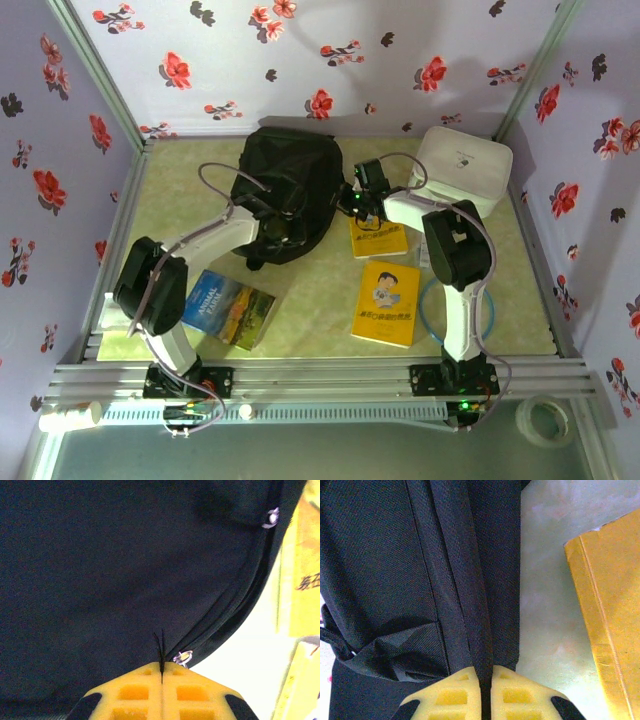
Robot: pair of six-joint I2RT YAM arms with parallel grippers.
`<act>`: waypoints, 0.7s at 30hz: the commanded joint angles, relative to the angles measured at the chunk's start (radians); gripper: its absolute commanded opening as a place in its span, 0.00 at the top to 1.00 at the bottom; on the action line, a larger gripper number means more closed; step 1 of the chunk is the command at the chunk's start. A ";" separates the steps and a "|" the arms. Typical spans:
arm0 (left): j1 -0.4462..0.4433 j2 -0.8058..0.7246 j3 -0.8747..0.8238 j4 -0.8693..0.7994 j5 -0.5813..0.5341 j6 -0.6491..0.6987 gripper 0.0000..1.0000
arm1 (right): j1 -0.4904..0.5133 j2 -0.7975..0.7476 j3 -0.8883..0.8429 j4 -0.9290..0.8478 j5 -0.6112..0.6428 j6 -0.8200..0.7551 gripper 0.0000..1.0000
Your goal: Pack the student bag
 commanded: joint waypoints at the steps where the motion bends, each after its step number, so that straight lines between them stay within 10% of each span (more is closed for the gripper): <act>1: -0.010 -0.068 -0.002 -0.155 -0.070 0.039 1.00 | -0.013 0.016 -0.016 -0.013 0.090 0.018 0.93; 10: 0.010 -0.153 -0.075 -0.217 -0.175 0.073 1.00 | -0.020 0.019 0.022 -0.095 0.066 0.041 0.90; 21: 0.008 -0.158 -0.050 -0.069 0.003 0.141 1.00 | 0.063 -0.226 -0.168 -0.134 -0.079 0.255 0.49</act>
